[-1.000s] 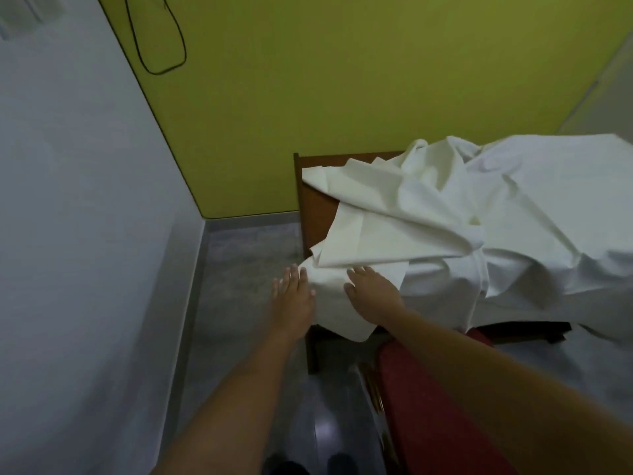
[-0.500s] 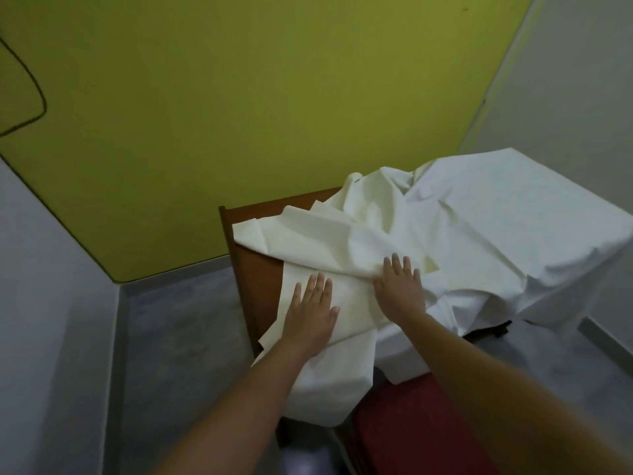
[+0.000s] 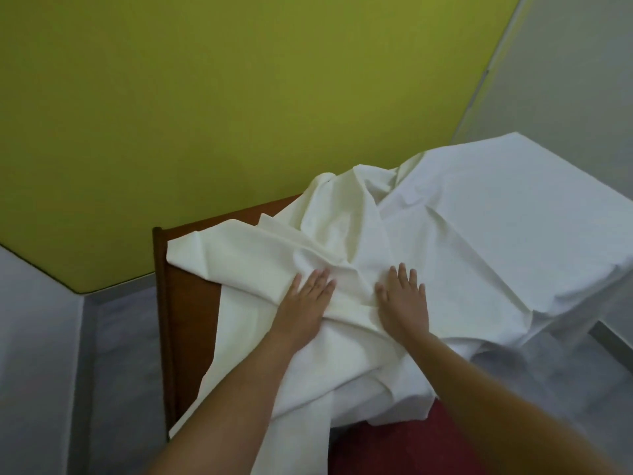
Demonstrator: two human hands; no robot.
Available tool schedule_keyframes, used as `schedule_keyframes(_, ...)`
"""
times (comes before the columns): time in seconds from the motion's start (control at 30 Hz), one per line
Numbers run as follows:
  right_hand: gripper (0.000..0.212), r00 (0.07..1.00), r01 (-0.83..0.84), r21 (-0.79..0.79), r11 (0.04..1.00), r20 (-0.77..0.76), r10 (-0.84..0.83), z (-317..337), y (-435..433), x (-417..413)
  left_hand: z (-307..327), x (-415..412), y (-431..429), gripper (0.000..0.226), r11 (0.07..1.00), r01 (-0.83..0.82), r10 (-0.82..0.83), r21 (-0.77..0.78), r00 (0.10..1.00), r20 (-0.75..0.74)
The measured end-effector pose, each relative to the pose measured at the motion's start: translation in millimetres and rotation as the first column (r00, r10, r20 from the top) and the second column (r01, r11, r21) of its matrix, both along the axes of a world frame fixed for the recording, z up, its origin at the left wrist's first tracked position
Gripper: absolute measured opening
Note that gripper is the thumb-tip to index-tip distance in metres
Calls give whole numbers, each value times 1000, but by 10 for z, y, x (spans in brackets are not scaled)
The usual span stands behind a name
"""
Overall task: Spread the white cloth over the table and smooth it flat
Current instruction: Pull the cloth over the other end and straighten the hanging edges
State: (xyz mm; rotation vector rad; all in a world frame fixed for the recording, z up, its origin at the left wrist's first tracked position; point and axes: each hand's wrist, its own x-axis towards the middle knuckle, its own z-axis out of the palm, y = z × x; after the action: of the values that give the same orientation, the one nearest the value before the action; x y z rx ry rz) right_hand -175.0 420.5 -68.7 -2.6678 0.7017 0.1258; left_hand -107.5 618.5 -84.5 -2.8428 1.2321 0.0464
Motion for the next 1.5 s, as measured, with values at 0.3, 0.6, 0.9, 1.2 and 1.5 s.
schedule_keyframes(0.3,61,986,-109,124,986,138,92,-170,404,333,-13,844,762,66,975,-197,193,107,980,47)
schedule_keyframes(0.6,62,985,-163,29,986,57,161,-301,846,397,88,1310,1984,57,811,-510,491,287,859,141)
schedule_keyframes(0.9,60,988,-149,-19,989,42,149,-271,1294,634,64,1592,2136,51,779,-620,623,88,782,-9)
schedule_keyframes(1.2,59,992,-121,-25,992,29,121,-270,1350,613,-79,1245,1802,58,650,-606,527,-460,795,-302)
schedule_keyframes(1.5,58,991,-127,-36,991,33,128,-279,1367,567,-224,1292,1027,68,880,-406,385,-245,913,-132)
